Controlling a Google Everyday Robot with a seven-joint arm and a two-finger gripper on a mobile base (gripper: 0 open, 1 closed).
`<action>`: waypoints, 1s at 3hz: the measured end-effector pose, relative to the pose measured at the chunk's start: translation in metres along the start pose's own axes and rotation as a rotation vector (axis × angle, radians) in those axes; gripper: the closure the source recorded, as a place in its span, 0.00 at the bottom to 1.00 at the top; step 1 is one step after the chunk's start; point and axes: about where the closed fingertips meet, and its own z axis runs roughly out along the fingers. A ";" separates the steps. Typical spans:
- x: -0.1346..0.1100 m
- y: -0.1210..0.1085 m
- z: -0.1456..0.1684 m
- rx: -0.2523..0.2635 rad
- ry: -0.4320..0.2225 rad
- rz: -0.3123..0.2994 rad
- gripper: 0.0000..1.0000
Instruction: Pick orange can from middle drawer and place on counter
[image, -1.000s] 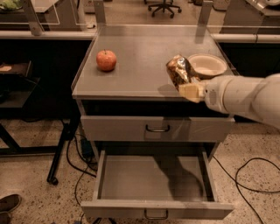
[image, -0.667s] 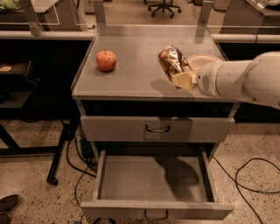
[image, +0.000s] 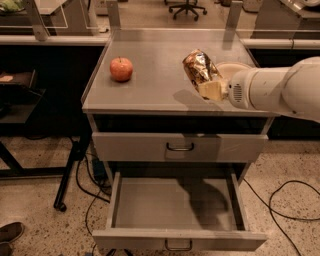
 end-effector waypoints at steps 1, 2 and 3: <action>-0.011 -0.007 0.017 -0.010 0.029 0.000 1.00; -0.031 -0.019 0.054 -0.034 0.102 -0.019 1.00; -0.037 -0.024 0.074 -0.051 0.148 -0.033 1.00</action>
Offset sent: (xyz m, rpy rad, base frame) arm 0.0993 0.0103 0.0032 -0.0638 0.1375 0.0603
